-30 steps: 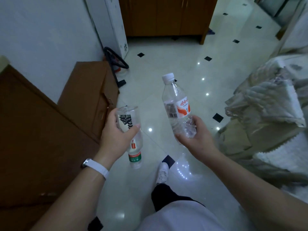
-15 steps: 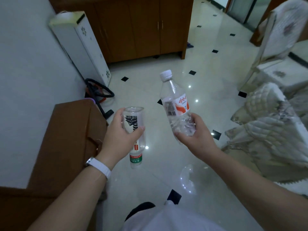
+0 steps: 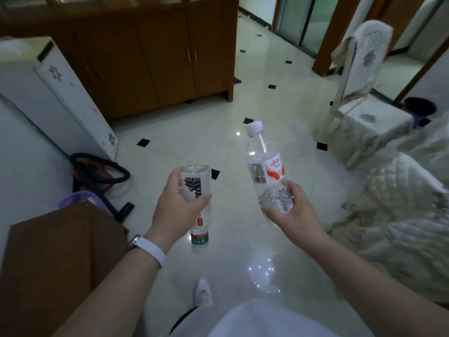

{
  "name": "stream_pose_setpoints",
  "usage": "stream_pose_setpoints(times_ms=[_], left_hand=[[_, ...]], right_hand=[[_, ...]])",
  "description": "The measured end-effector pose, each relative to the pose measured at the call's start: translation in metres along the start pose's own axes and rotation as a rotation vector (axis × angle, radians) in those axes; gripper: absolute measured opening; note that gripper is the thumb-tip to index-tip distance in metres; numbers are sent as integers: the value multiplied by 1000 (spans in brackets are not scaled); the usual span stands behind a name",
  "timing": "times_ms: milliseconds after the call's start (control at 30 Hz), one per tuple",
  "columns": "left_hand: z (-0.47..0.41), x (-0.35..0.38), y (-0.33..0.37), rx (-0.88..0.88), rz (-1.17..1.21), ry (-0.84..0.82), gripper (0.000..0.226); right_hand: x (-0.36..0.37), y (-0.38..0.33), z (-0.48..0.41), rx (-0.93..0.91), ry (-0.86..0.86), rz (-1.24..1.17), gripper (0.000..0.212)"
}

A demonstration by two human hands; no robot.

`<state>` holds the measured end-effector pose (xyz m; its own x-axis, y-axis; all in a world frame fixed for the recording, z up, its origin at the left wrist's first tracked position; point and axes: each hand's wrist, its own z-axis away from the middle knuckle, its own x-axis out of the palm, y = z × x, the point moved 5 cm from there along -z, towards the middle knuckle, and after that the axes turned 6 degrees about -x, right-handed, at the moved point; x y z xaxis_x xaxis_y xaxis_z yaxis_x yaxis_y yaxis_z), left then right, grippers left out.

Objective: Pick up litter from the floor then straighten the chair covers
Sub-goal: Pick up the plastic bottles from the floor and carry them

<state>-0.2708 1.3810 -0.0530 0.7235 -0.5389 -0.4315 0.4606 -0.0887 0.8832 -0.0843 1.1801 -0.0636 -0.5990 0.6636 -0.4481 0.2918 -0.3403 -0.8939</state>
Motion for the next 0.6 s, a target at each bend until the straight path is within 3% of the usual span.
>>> stream_pose_setpoints(times_ms=[200,333,600], left_hand=[[-104,-29,29,85,31,-90,65],[-155,-31,40,90,35,-109,68],[-261,15,69,82,-8,-197,71]], right_hand=[[33,-38,-74,-1,96,16,54],[25,-48,-123,21,176,36,54],[19,-11,-220,106,280,-26,59]])
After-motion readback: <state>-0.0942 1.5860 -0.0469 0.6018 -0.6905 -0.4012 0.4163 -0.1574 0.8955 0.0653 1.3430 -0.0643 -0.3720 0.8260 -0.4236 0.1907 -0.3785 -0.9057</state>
